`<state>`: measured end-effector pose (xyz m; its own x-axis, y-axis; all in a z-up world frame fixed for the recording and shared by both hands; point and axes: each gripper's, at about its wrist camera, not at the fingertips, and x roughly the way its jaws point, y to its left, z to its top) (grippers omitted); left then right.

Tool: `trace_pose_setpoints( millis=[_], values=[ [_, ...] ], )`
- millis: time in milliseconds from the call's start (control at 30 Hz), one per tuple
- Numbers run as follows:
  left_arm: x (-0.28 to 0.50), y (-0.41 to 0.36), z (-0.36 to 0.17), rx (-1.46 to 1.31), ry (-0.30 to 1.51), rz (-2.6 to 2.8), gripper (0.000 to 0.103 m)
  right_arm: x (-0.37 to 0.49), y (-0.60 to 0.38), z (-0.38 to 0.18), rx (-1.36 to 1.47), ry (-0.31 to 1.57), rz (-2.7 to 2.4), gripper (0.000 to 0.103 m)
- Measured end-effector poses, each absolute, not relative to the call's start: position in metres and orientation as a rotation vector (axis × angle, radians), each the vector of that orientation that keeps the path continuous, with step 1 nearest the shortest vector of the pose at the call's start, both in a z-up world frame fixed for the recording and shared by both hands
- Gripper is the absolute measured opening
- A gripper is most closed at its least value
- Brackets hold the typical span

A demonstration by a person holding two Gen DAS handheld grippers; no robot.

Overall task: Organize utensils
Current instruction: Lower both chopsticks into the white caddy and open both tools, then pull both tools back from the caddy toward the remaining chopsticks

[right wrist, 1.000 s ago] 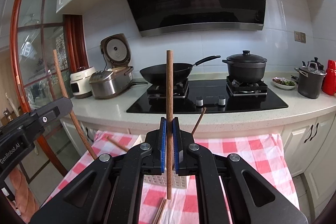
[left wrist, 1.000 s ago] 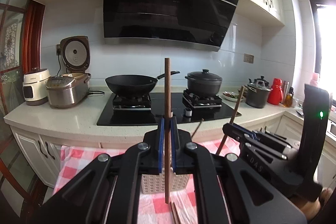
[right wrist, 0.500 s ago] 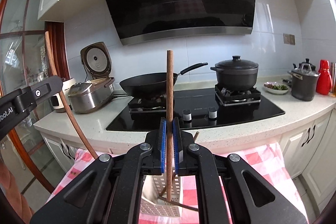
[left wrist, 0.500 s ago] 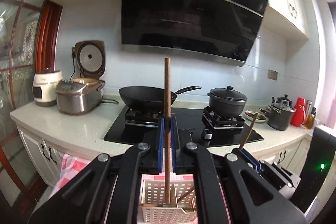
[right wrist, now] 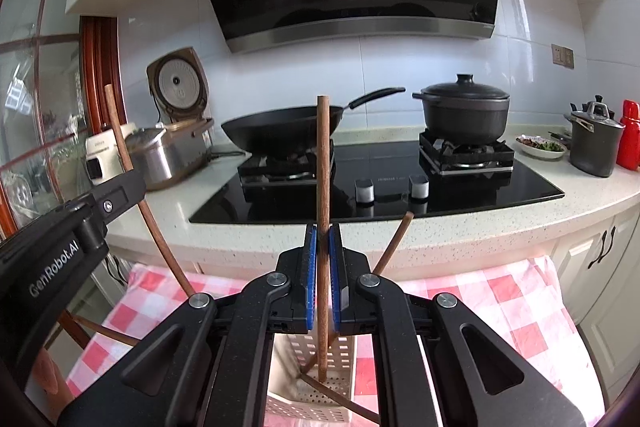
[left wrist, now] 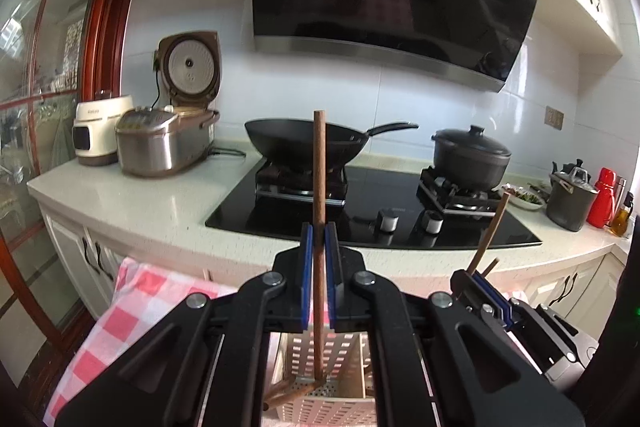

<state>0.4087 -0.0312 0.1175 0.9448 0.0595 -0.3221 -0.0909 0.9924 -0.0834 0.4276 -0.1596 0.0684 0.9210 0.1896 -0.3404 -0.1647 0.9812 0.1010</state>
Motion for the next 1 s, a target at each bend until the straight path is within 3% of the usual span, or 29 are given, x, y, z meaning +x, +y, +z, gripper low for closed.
trace_pose_setpoints(
  millis=[467, 600, 700, 767, 800, 1000],
  values=[
    [0.381, -0.008, 0.127, -0.132, 0.304, 0.099, 0.009, 0.414, -0.179, 0.083, 0.086, 0.351, 0.166, 0.01],
    [0.358, -0.004, 0.143, -0.127, 0.269, 0.093, 0.017, 0.39, -0.182, 0.099, 0.067, 0.323, 0.179, 0.011],
    [0.334, 0.001, 0.156, -0.104, 0.222, 0.105, 0.033, 0.364, -0.189, 0.113, 0.057, 0.288, 0.185, 0.017],
    [0.311, 0.008, 0.164, -0.103, 0.183, 0.113, 0.054, 0.343, -0.198, 0.121, 0.067, 0.265, 0.193, 0.031],
    [0.299, 0.012, 0.167, -0.105, 0.166, 0.118, 0.058, 0.331, -0.204, 0.124, 0.079, 0.25, 0.197, 0.039],
    [0.228, 0.038, 0.168, -0.09, 0.118, 0.131, 0.082, 0.265, -0.231, 0.126, 0.111, 0.23, 0.211, 0.042]
  ],
)
